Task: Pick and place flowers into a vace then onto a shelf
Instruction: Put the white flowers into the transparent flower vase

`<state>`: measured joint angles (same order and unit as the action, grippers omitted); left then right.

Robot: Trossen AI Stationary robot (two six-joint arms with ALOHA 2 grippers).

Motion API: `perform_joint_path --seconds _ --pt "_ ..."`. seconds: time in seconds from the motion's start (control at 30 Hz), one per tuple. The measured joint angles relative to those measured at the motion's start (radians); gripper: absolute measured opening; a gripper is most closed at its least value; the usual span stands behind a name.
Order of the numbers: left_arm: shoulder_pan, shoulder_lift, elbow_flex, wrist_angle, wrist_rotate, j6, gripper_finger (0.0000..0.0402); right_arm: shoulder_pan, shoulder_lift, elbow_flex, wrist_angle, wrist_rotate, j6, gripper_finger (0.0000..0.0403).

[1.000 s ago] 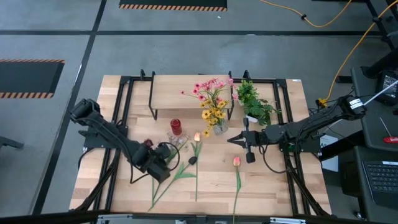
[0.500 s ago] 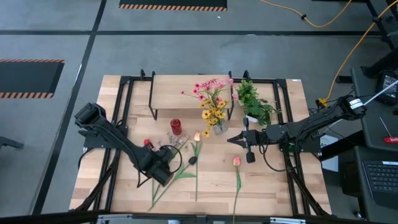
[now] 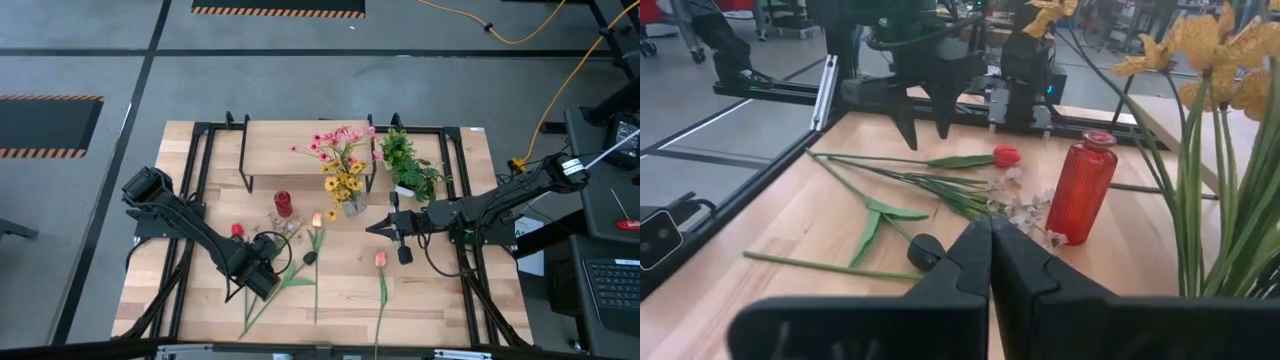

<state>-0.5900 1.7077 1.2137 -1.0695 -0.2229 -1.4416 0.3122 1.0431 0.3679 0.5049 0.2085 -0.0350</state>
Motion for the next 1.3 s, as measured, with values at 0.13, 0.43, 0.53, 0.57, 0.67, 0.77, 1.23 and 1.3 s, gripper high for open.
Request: perform_joint_path --seconds 0.13,0.43,0.53,0.57,0.67,0.77,1.23,1.3 --pt "0.000 0.000 0.000 0.002 0.006 -0.014 0.0233 0.000 0.000 0.000 0.000 0.000 -0.019 0.0013" --pt "-0.004 0.000 0.000 0.004 -0.048 -0.014 0.0229 0.000 0.000 0.000 -0.001 0.000 -0.023 0.0007" --pt "-0.005 0.000 0.000 0.027 -0.044 -0.029 0.0229 0.000 0.000 0.000 -0.001 0.000 -0.023 0.0005" --pt "-0.005 0.000 0.000 0.040 -0.040 -0.030 0.0229 0.000 0.000 0.000 -0.001 0.000 -0.023 0.0006" --pt "-0.010 0.000 0.000 0.079 -0.037 -0.030 0.0231 0.000 0.000 0.000 -0.001 0.000 -0.022 0.0011" --pt "-0.013 0.001 0.000 0.089 -0.039 -0.032 0.0231 0.000 0.000 0.000 -0.001 0.000 -0.022 0.0015" --pt "-0.020 0.003 -0.098 0.190 -0.027 -0.091 0.0228 0.000 0.000 0.000 -0.008 -0.001 -0.022 0.0008" --pt "-0.020 0.003 -0.113 0.212 -0.014 -0.091 0.0228 0.000 0.000 0.000 -0.010 -0.001 -0.019 0.0013"
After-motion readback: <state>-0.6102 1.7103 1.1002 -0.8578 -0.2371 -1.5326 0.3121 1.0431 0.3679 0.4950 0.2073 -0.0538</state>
